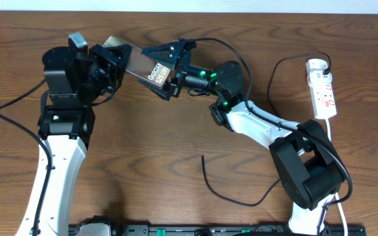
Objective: Plug charger to phone and switch on socket
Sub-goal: 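Release the right gripper and pull the phone left with the left gripper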
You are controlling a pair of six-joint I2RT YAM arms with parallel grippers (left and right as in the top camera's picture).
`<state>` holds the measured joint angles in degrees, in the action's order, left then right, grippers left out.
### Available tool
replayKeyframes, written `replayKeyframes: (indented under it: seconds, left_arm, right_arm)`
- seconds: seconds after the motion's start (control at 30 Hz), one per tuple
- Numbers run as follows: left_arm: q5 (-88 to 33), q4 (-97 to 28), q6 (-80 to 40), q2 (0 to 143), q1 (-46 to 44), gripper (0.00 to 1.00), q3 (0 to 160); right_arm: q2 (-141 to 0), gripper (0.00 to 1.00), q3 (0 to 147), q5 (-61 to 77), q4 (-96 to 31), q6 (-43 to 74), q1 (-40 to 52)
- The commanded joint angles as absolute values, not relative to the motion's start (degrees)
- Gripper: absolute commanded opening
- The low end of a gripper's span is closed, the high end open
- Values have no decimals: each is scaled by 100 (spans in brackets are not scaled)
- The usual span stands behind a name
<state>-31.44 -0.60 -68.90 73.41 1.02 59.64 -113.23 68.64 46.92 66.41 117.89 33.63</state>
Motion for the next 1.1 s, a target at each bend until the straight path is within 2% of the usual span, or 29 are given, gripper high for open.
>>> replayKeyframes:
  seconds: [0.0,0.33,0.4,0.47,0.53,0.63,0.8,0.97,1.07]
  left_arm:
    - [-3345,25,-6816,7297,246,8,5999]
    - [-4838,27,-7212,7297,1898,8,5999]
    - [-5328,30,-7229,7297,2261,8,5999]
    - [-5826,27,-7159,7297,2552,8,5999]
    - [-6320,30,-7004,7297,2770,8,5999]
    - [-6956,30,-6744,7297,2987,7,5999]
    - [-7605,27,-6353,7297,3052,7,5999]
    - [-7920,-178,-5734,7297,3022,7,5999]
    - [-7929,-733,-4989,7299,2926,8,5999]
  right_arm:
    - [-11262,99,6932,4711,6667,11738,3308]
    - [-11262,99,6932,5203,6665,11585,2904]
    - [-11262,99,6932,5273,6667,10978,2827]
    - [-11262,99,6932,5310,6639,9832,2764]
    - [-11262,99,6932,5468,6191,9198,2720]
    - [-11220,99,6934,5596,5078,8077,2646]
    - [-10853,99,7024,5354,2386,5935,2517]
    - [-10051,99,7432,4180,-707,4038,2473]
    - [-9511,99,7815,2768,-2773,3212,2521]
